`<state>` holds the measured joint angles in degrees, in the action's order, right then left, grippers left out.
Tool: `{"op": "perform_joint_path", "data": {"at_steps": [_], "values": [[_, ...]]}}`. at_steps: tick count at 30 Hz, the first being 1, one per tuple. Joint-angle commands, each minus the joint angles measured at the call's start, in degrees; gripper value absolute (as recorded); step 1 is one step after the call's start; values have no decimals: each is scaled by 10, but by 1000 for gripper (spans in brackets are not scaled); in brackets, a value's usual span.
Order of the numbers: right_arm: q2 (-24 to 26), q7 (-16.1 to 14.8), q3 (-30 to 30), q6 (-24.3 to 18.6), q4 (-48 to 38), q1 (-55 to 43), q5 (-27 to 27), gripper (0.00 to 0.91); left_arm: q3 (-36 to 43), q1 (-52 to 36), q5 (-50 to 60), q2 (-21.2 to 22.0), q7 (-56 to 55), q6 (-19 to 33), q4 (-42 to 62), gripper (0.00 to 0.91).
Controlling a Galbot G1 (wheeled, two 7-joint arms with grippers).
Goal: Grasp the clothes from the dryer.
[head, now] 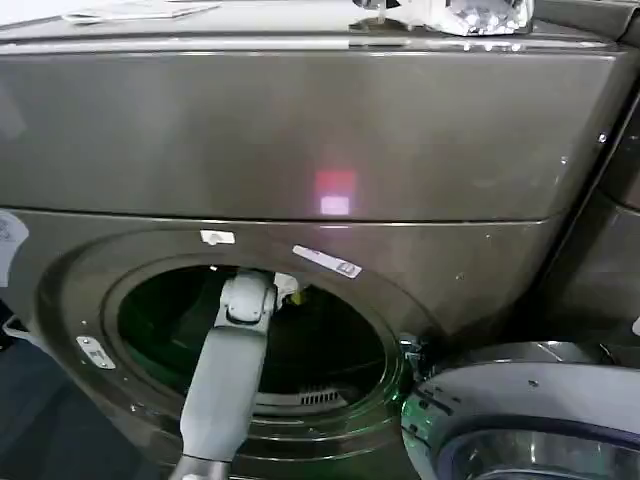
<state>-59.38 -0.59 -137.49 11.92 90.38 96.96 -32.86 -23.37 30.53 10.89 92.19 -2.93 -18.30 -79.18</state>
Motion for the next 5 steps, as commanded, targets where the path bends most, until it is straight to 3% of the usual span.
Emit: {"op": "perform_joint_path", "data": {"at_steps": [1,5], "values": [[-1,7,-6,17,2,1,2,907,0,-1,1,10,-1,0,-2,0],[-2,7,-8,19,5,3,2,907,0,-1,0,10,0,1,-2,0]]}}
